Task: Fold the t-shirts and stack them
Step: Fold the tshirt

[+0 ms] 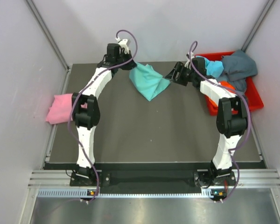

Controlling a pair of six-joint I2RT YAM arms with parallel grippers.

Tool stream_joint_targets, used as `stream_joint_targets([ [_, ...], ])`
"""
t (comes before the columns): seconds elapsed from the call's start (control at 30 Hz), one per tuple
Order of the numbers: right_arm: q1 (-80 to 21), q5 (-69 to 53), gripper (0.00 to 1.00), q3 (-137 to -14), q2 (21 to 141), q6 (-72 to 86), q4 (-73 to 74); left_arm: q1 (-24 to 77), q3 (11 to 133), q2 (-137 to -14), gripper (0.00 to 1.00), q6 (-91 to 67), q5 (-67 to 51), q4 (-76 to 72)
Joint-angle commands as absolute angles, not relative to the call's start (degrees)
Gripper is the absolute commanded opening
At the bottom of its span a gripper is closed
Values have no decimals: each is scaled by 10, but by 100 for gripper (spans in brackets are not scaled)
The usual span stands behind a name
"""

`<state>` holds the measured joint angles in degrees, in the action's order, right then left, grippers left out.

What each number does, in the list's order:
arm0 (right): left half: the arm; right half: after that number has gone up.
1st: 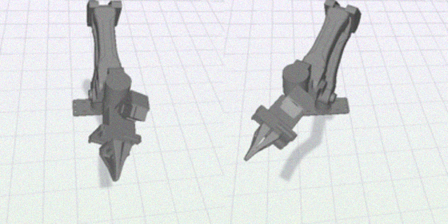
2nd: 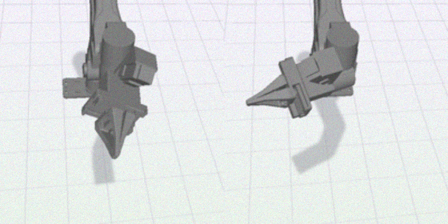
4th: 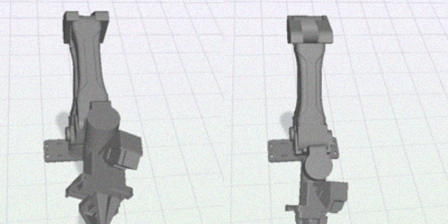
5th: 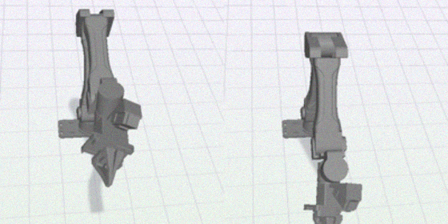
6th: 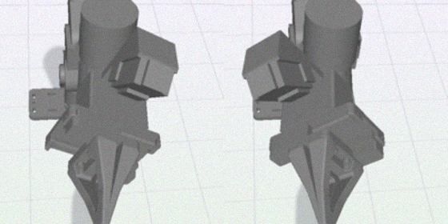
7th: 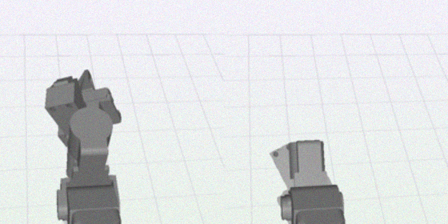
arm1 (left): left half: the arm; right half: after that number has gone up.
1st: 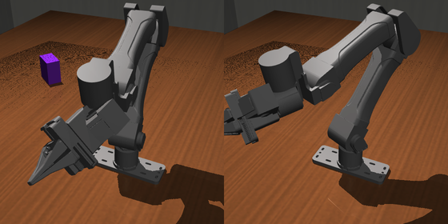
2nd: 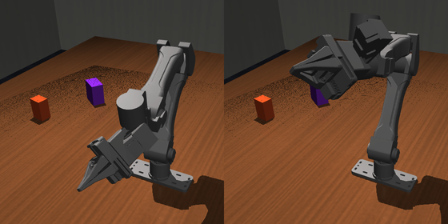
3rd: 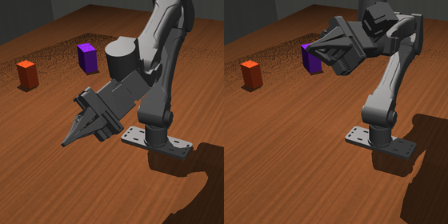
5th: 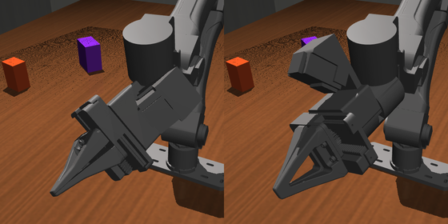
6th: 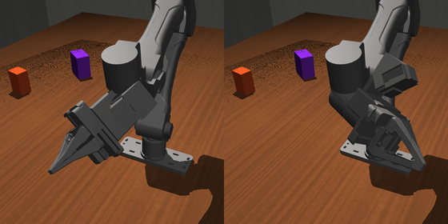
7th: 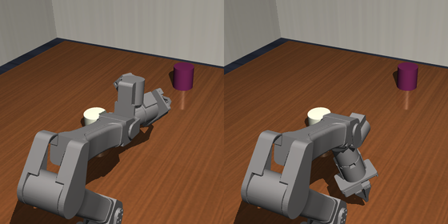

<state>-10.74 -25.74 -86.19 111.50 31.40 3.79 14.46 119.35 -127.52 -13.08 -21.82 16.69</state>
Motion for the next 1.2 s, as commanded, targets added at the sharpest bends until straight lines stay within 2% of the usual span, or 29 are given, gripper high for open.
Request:
stream_joint_targets([
  [0.0,-105,-281,69,-843,1117,349,11,155,1199,-1311,4,-121,-218,153],
  [0.23,-95,-301,69,-843,1136,376,-26,165,1225,-1360,4,-121,-218,153],
  [0.8,-119,-306,70,-837,1143,392,-54,158,1295,-1353,4,-121,-218,153],
  [0.83,-118,-305,70,-834,1140,392,-53,158,1295,-1353,4,-121,-218,267],
  [0.87,-120,-304,70,-832,1136,391,-53,158,1295,-1351,4,-1,-218,268],
  [0.9,-119,-302,70,-830,1133,390,-52,158,1295,-1350,98,-20,-2,269],
  [0.93,-119,-302,70,-826,1130,388,-51,158,1294,-1349,99,-21,-75,269],
  [1.17,-120,-296,71,-814,1109,370,-40,157,1295,-1344,99,-21,-82,266],
])
